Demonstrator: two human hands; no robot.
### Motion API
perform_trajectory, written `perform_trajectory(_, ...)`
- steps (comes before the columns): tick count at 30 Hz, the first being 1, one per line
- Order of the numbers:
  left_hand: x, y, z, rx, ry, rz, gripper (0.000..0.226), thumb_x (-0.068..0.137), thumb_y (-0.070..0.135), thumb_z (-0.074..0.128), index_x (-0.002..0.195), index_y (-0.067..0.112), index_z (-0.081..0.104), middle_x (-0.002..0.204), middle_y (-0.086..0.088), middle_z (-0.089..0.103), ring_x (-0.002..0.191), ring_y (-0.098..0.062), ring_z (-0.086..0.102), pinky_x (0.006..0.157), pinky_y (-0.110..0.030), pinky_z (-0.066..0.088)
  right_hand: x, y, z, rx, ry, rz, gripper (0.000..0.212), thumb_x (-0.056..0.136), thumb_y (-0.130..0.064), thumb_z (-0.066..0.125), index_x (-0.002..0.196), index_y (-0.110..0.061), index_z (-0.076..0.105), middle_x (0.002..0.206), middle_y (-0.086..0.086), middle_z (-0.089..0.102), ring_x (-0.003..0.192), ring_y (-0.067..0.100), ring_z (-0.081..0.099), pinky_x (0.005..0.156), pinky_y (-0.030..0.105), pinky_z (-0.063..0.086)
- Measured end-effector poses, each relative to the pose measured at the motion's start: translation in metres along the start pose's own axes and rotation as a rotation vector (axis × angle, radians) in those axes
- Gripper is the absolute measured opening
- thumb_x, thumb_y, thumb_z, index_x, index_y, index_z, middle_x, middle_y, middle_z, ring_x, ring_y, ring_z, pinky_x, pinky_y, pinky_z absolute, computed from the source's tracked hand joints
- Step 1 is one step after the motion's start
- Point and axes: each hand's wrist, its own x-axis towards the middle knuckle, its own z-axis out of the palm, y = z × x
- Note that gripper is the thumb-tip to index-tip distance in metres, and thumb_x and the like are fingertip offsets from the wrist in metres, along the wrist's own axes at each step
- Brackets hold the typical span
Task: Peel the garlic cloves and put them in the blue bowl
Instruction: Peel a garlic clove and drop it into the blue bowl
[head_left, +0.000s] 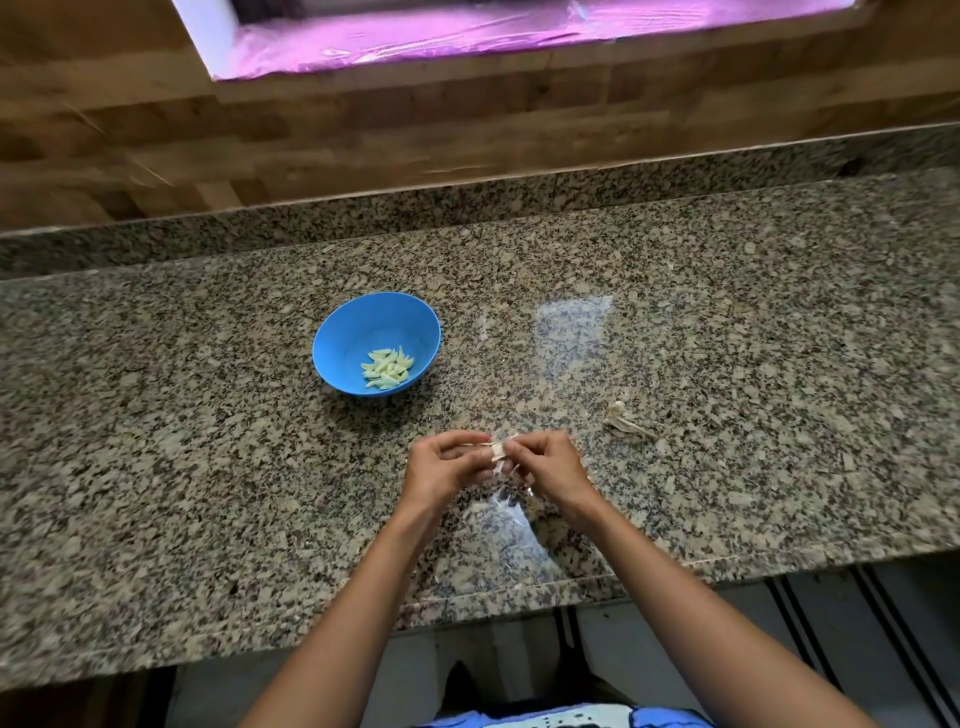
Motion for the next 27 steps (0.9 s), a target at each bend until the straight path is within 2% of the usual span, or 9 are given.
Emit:
perform_trajectory(2, 0.000, 0.000, -0.001, -0.164, -0.025, -0.063, 0.030, 0.076, -0.010, 0.066, 0.104, -0.001, 0.064, 0.089, -0.017, 0.072, 0.072, -0.022, 0.070, 0.065, -0.025, 0.059, -0.002, -0.001, 0.000, 0.249, -0.073, 0.117, 0.018, 0.092, -0.012, 0.054, 0.081, -0.009, 0.067, 0.059, -0.002, 0.062, 0.047, 0.005, 0.051, 0.042, 0.015, 0.036)
perform_trajectory(4, 0.000, -0.001, -0.002, -0.225, -0.029, -0.081, 0.032, 0.075, -0.010, 0.065, 0.105, 0.000, 0.064, 0.091, -0.018, 0.072, 0.074, -0.022, 0.070, 0.068, -0.027, 0.059, -0.004, -0.001, -0.001, 0.359, -0.116, 0.212, 0.016, 0.091, -0.016, 0.054, 0.084, -0.010, 0.067, 0.062, -0.002, 0.064, 0.049, 0.007, 0.053, 0.041, 0.015, 0.034)
perform_trajectory(9, -0.002, -0.013, 0.000, 0.155, 0.096, 0.174, 0.034, 0.076, -0.005, 0.070, 0.109, 0.005, 0.065, 0.089, -0.011, 0.072, 0.081, -0.019, 0.071, 0.072, -0.027, 0.058, -0.007, 0.002, 0.007, 0.192, 0.019, 0.166, 0.012, 0.089, -0.013, 0.060, 0.087, -0.004, 0.069, 0.068, 0.005, 0.065, 0.046, 0.006, 0.053, 0.036, 0.015, 0.036)
perform_trajectory(13, -0.003, -0.011, -0.003, -0.038, 0.075, 0.031, 0.032, 0.079, -0.003, 0.068, 0.108, 0.009, 0.064, 0.092, -0.016, 0.072, 0.083, -0.026, 0.069, 0.075, -0.031, 0.058, -0.007, 0.002, 0.007, 0.432, -0.073, 0.326, 0.014, 0.091, -0.011, 0.055, 0.094, -0.005, 0.067, 0.068, 0.003, 0.066, 0.052, 0.009, 0.057, 0.041, 0.014, 0.040)
perform_trajectory(15, -0.004, -0.010, -0.006, -0.098, 0.053, -0.042, 0.027, 0.081, -0.002, 0.065, 0.107, 0.005, 0.062, 0.088, -0.019, 0.071, 0.077, -0.026, 0.068, 0.072, -0.030, 0.059, -0.006, 0.001, 0.005, 0.410, -0.111, 0.341, 0.015, 0.091, -0.012, 0.055, 0.097, -0.004, 0.067, 0.068, 0.003, 0.065, 0.052, 0.009, 0.057, 0.041, 0.015, 0.040)
perform_trajectory(18, -0.004, -0.011, -0.008, -0.101, 0.058, -0.040, 0.026, 0.081, -0.003, 0.065, 0.106, 0.003, 0.061, 0.081, -0.015, 0.072, 0.069, -0.020, 0.068, 0.064, -0.024, 0.057, -0.005, -0.001, 0.005, 0.352, -0.129, 0.313, 0.014, 0.091, -0.014, 0.055, 0.088, -0.007, 0.067, 0.068, 0.003, 0.063, 0.051, 0.009, 0.056, 0.041, 0.016, 0.040)
perform_trajectory(22, -0.002, -0.009, -0.013, -0.116, 0.079, 0.025, 0.036, 0.076, -0.003, 0.070, 0.109, 0.007, 0.060, 0.088, -0.014, 0.072, 0.075, -0.021, 0.070, 0.066, -0.025, 0.057, -0.002, 0.004, -0.001, 0.475, -0.017, 0.371, 0.016, 0.089, -0.015, 0.057, 0.090, 0.000, 0.065, 0.069, 0.005, 0.065, 0.053, 0.013, 0.057, 0.042, 0.016, 0.042)
perform_trajectory(25, 0.001, -0.009, -0.021, 0.038, 0.111, 0.100, 0.041, 0.076, -0.002, 0.071, 0.112, 0.014, 0.058, 0.088, -0.009, 0.073, 0.080, -0.020, 0.071, 0.072, -0.028, 0.058, -0.003, 0.010, -0.007, 0.263, 0.052, 0.300, 0.015, 0.088, -0.011, 0.060, 0.092, 0.002, 0.066, 0.074, 0.011, 0.067, 0.051, 0.012, 0.058, 0.045, 0.017, 0.048)
perform_trajectory(27, 0.005, -0.013, -0.030, 0.265, 0.240, 0.172, 0.044, 0.078, 0.002, 0.071, 0.116, 0.018, 0.057, 0.089, -0.003, 0.073, 0.080, -0.015, 0.070, 0.073, -0.029, 0.058, -0.002, 0.013, -0.007, 0.238, 0.091, 0.276, 0.014, 0.086, -0.010, 0.062, 0.091, 0.002, 0.067, 0.074, 0.013, 0.068, 0.049, 0.013, 0.058, 0.045, 0.020, 0.049)
